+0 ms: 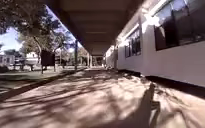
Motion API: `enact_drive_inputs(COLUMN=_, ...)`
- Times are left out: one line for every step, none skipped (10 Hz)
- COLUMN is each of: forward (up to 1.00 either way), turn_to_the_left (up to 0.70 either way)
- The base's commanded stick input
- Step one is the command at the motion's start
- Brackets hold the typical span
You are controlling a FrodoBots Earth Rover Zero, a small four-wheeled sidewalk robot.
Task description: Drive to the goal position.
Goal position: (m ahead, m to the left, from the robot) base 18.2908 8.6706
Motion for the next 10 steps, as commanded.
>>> enact_drive_inputs(forward=0.7, turn_to_the_left=0.0)
enact_drive_inputs(forward=0.7, turn_to_the_left=0.0)
enact_drive_inputs(forward=0.7, turn_to_the_left=0.0)
enact_drive_inputs(forward=0.7, turn_to_the_left=0.0)
enact_drive_inputs(forward=0.7, turn_to_the_left=0.0)
enact_drive_inputs(forward=0.7, turn_to_the_left=0.0)
enact_drive_inputs(forward=0.7, turn_to_the_left=0.0)
enact_drive_inputs(forward=0.7, turn_to_the_left=0.0)
enact_drive_inputs(forward=0.7, turn_to_the_left=0.0)
enact_drive_inputs(forward=0.7, turn_to_the_left=0.0)
